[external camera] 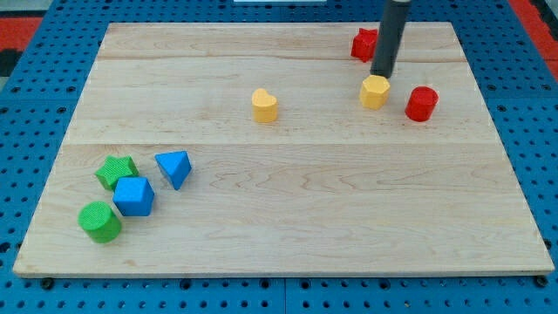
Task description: Push the yellow heart to the top of the yellow hexagon
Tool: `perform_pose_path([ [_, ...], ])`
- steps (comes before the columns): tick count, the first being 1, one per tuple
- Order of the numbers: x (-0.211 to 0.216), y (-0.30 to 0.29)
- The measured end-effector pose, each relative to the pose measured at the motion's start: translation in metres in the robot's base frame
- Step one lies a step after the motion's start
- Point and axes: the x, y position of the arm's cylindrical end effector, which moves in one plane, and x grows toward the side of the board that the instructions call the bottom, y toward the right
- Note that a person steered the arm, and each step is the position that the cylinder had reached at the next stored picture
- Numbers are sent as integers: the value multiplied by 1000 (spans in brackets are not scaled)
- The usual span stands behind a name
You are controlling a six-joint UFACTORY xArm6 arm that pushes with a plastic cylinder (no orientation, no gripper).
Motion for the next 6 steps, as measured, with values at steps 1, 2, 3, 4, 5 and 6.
perform_pose_path([
  [1, 50, -7],
  [2, 102, -13],
  [3, 100, -93],
  [4, 112, -157],
  [5, 80, -176],
  [6, 40, -176],
])
